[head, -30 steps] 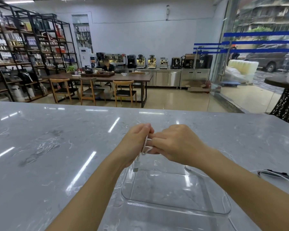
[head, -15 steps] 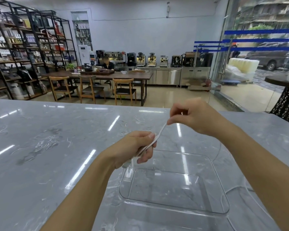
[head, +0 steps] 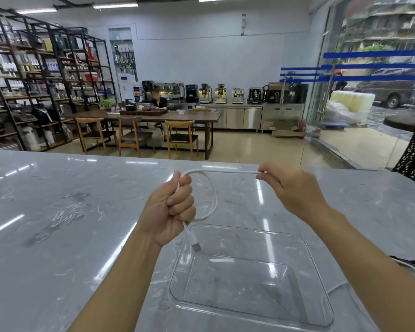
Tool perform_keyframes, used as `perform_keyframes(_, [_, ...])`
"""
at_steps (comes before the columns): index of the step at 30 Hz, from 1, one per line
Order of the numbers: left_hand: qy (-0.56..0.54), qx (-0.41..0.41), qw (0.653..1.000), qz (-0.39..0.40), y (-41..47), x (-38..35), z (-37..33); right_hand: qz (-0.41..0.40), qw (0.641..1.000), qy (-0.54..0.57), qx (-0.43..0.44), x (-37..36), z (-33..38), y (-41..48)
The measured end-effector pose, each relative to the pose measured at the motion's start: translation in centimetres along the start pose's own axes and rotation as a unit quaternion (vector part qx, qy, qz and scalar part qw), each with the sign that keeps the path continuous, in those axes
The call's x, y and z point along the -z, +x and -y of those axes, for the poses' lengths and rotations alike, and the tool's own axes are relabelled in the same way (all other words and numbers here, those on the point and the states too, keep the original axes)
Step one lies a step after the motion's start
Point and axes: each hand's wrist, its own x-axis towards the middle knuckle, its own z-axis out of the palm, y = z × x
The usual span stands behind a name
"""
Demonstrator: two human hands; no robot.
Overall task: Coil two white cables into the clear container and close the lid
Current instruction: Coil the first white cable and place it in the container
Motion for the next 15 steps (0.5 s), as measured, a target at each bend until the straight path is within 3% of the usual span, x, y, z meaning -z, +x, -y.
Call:
perform_keyframes(2, [-0.014, -0.011, 1.000, 0.001, -0.1, 0.0, -0.1, -0.062, 0.998, -0.004, 0.012, -0.3, -0.6, -0.4])
perform_keyframes(3, [-0.021, -0.016, 1.000, 0.003, -0.2, 0.0, -0.1, -0.072, 0.996, 0.037, -0.021, -0.4, -0.8, -0.5])
perform_keyframes(6, [-0.021, -0.031, 0.999, -0.008, -0.3, -0.1, -0.4, -0.009, 0.970, 0.201, -0.138, -1.2, -1.1, -0.8])
perform_keyframes(8, [-0.030, -0.048, 0.998, -0.015, -0.3, 0.0, -0.7, 0.036, 0.954, 0.251, -0.159, -2.0, -0.9, -1.2])
perform_keyframes(10, [-0.043, -0.073, 0.996, -0.017, -0.2, 0.0, -1.2, 0.065, 0.917, 0.341, -0.198, -2.5, -0.4, -1.3])
perform_keyframes(15, [-0.069, -0.129, 0.989, -0.037, -0.3, 0.5, -3.2, 0.053, 0.893, 0.415, -0.166, -1.9, -0.3, -1.2])
